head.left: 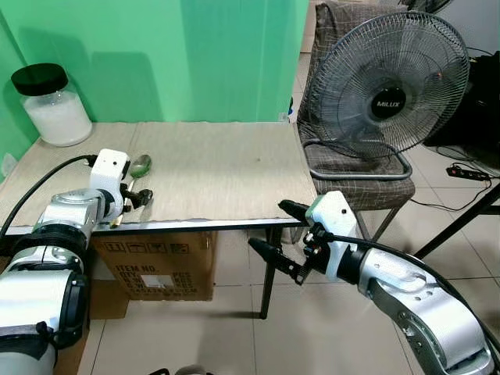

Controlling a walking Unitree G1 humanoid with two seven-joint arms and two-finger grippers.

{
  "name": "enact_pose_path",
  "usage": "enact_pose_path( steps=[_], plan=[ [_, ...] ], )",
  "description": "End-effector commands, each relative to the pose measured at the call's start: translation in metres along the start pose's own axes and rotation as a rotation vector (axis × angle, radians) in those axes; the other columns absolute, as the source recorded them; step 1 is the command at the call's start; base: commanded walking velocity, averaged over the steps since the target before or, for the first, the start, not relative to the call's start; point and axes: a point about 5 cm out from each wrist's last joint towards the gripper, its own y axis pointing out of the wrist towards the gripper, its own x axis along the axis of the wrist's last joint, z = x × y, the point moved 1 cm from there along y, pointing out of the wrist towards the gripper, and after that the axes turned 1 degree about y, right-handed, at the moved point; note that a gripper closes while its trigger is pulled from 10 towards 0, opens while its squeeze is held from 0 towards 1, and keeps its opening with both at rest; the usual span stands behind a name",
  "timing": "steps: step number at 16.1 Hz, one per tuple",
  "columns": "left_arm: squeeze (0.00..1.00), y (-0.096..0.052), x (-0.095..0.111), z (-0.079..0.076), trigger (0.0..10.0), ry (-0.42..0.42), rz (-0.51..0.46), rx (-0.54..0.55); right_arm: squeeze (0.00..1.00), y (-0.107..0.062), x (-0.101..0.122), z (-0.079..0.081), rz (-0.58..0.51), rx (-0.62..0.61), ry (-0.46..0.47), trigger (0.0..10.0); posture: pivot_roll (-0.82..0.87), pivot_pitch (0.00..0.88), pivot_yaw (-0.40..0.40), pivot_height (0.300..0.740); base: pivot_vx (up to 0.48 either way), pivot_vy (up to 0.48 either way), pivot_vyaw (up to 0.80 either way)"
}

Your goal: Setting the table

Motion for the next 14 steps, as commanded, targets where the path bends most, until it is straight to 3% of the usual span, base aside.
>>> enact_pose_path(
  steps=[1, 8, 14],
  plan=[
    [0.0, -0.0002, 0.0076, -0.0003, 0.0, 0.029, -0.01, -0.006, 0.0, -0.0029, 0.0056, 0.0023, -0.014, 0.015, -0.01, 10.0, -0.01, 0.0, -0.026, 0.74, 0.0, 0.0, 0.0],
    [0.0, -0.0009, 0.0036, 0.0037, 0.0, 0.046, 0.025, 0.02, 0.0, -0.0054, 0.0058, 0.0043, -0.012, 0.026, -0.011, 10.0, -0.02, 0.0, -0.023, 0.74, 0.0, 0.0, 0.0],
    [0.0, -0.0011, 0.0039, 0.0047, 0.0, 0.057, 0.029, 0.029, 0.0, -0.0091, 0.0046, 0.0102, 0.003, 0.109, -0.001, 10.0, -0.02, 0.0, -0.025, 0.74, 0.0, 0.0, 0.0]
  ],
)
